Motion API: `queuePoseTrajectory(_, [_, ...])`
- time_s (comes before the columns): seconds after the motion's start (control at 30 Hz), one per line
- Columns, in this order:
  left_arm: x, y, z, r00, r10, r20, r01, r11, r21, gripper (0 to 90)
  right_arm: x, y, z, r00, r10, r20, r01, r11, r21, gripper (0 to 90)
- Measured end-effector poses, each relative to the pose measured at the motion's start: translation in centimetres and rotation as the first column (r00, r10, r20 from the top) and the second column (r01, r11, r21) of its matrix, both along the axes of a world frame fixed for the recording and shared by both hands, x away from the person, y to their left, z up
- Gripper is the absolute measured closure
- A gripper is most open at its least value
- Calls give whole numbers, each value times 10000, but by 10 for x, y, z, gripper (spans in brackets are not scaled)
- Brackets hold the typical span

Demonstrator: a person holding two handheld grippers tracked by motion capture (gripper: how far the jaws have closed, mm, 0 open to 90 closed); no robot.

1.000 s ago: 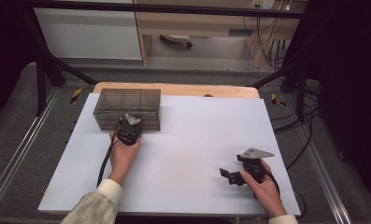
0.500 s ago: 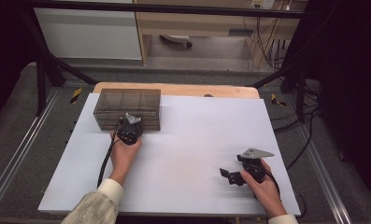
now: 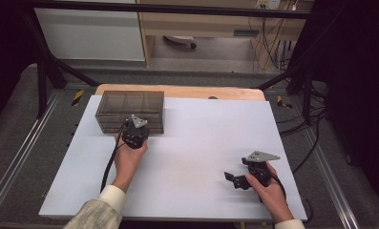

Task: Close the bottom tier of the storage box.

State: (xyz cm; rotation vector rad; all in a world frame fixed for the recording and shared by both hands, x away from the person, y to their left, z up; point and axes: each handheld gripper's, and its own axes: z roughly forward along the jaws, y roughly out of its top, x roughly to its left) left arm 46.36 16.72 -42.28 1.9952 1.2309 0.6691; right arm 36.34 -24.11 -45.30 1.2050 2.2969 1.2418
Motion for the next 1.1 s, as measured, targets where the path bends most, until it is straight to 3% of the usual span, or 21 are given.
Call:
queuePoseTrajectory(0.4, [-12, -21, 19, 9971, -718, 241, 731, 9956, -578, 900, 1, 0, 1, 10000, -24, 40, 23, 9999, 102, 29])
queuePoseTrajectory(0.5, [-14, -25, 24, 9953, -818, 521, 848, 9947, -585, 885, 1, 0, 1, 10000, -34, 43, 34, 9999, 151, 27])
queuePoseTrajectory(0.8, [-22, -39, 33, 9872, -1128, 1130, 1204, 9908, -622, 595, 1, 0, 2, 10000, 0, 81, -1, 9999, 150, 24])
queuePoseTrajectory(0.9, [-24, -40, 36, 9869, -1095, 1184, 1232, 9857, -1153, 496, 1, -1, 2, 9999, 18, 119, -20, 9999, 118, 24])
queuePoseTrajectory(1.1, [-25, -37, 40, 9847, -1144, 1318, 1355, 9770, -1646, 359, -1, -1, 3, 9999, -45, 119, 44, 9999, 109, 27])
